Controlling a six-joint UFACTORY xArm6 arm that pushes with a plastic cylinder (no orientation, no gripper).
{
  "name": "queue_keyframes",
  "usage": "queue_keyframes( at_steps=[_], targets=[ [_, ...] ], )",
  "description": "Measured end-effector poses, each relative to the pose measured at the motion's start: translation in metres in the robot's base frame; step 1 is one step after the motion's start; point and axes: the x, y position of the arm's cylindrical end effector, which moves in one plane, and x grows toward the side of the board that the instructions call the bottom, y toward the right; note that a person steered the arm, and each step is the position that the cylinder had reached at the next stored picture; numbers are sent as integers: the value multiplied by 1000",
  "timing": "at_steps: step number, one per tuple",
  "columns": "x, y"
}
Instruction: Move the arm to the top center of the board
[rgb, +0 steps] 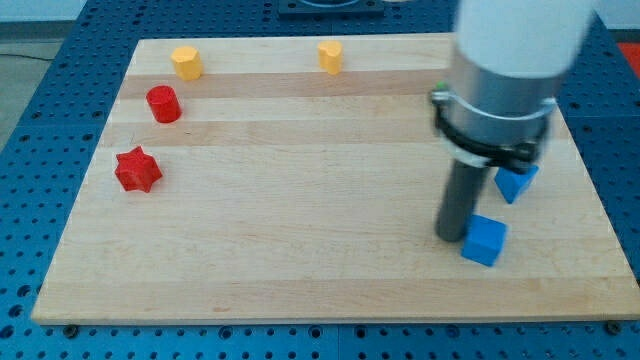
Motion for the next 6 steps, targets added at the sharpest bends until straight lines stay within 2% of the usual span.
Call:
queue_keyframes(
  at_steps=[1, 2, 3, 4, 5, 6],
  targets=[
    [0, 18],
    [-2, -34],
    [-4, -120],
    [-12, -130],
    [-47, -193],
    [-87, -293]
  ],
)
